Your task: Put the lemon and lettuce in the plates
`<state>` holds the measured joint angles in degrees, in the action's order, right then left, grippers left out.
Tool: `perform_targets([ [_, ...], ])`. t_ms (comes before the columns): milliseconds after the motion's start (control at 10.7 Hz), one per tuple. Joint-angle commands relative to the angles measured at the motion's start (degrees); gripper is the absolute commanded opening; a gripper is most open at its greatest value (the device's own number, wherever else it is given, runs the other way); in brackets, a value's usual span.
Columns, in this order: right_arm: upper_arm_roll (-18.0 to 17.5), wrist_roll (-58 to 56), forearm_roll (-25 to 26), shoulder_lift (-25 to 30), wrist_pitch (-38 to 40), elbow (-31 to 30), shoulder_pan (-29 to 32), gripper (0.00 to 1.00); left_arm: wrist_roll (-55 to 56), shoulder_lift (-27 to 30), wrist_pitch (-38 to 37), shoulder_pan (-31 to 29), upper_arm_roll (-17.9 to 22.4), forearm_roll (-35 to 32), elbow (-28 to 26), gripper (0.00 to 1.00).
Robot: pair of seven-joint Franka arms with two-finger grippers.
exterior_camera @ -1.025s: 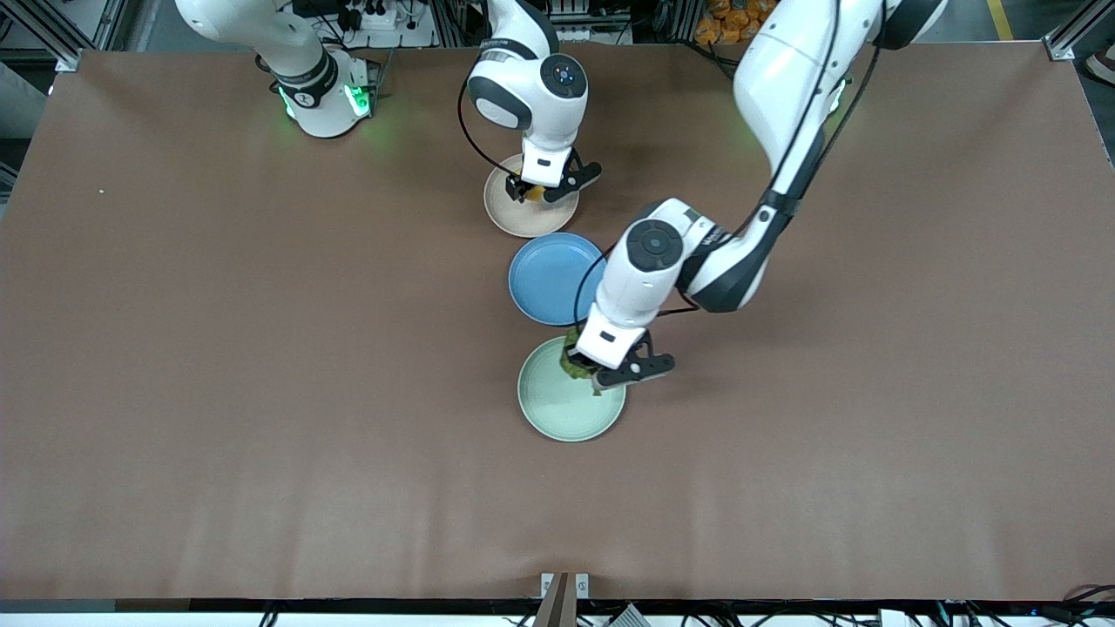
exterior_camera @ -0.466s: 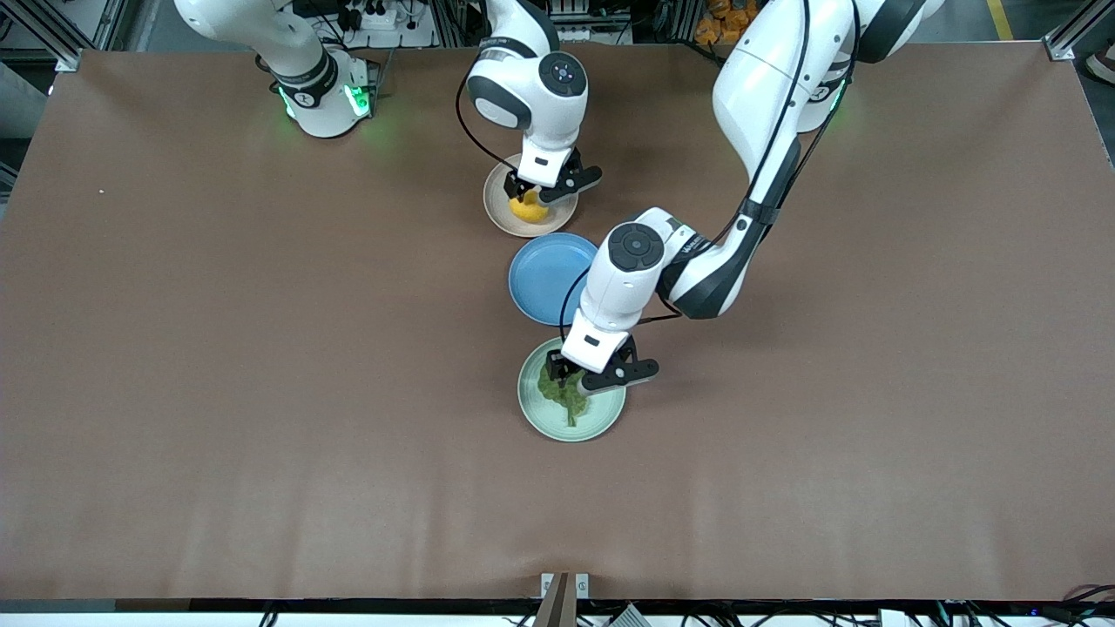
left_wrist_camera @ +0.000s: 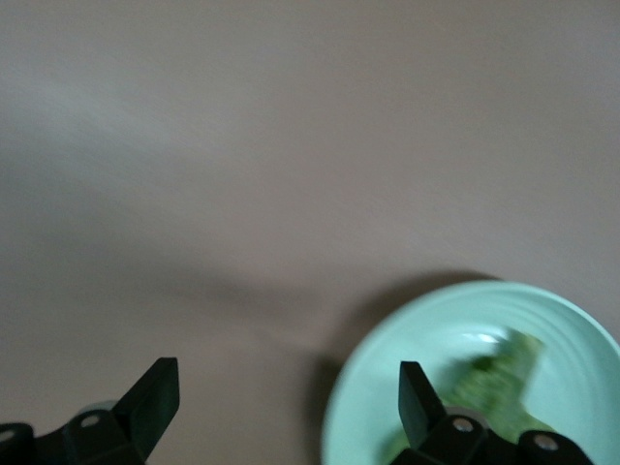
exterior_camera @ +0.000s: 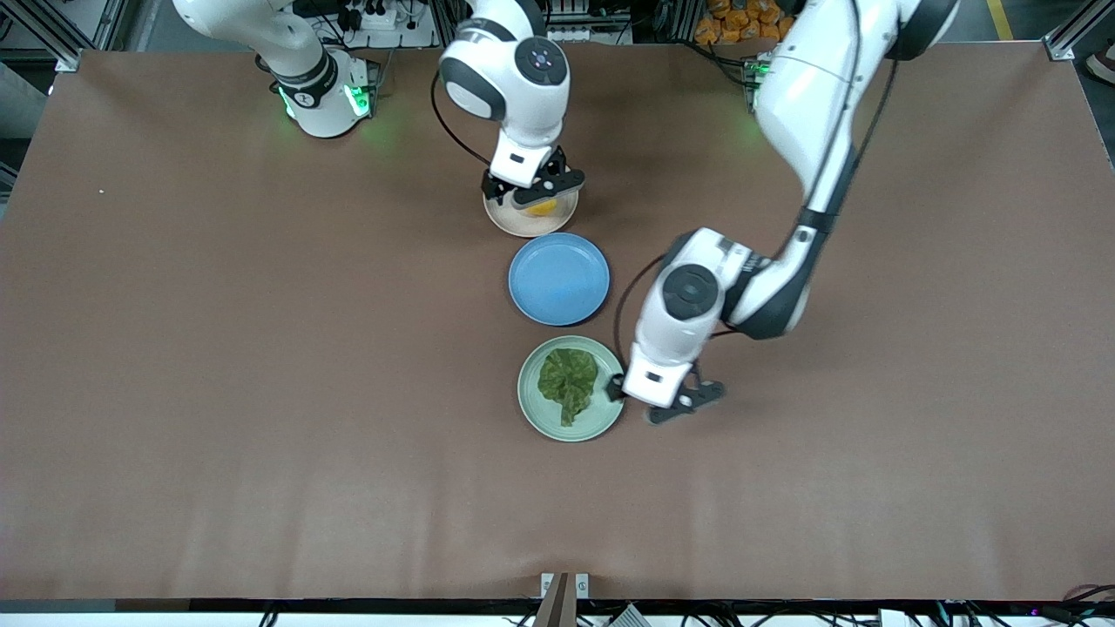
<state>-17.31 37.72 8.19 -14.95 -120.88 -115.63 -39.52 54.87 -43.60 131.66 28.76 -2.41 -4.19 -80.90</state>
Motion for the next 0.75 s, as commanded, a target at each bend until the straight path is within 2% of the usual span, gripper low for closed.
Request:
perform_targets([
  [0, -1.84, 0.43, 0.86, 5.88, 2.40, -1.09, 6.10, 1.00, -4.66, 2.90, -5.52, -4.49, -0.40, 0.06, -0.66, 1.00],
  [280, -4.92, -5.80, 0.69, 8.17, 3.80, -0.83, 17.42, 1.00, -16.32, 5.00, -13.42, -9.58, -0.58, 0.85, -0.66, 1.00],
  [466, -4.92, -9.06, 0.69, 8.44, 4.59, 1.53, 24.11, 1.00, -23.10, 6.41, -17.82, -12.31, -0.76, 1.03, -0.74, 1.00],
  [653, -4.66, -12.38, 0.60, 8.10, 8.54, 5.48, 30.43, 1.00, -28.65, 8.69, -21.86, -15.73, -1.02, 1.38, -1.80, 1.00],
])
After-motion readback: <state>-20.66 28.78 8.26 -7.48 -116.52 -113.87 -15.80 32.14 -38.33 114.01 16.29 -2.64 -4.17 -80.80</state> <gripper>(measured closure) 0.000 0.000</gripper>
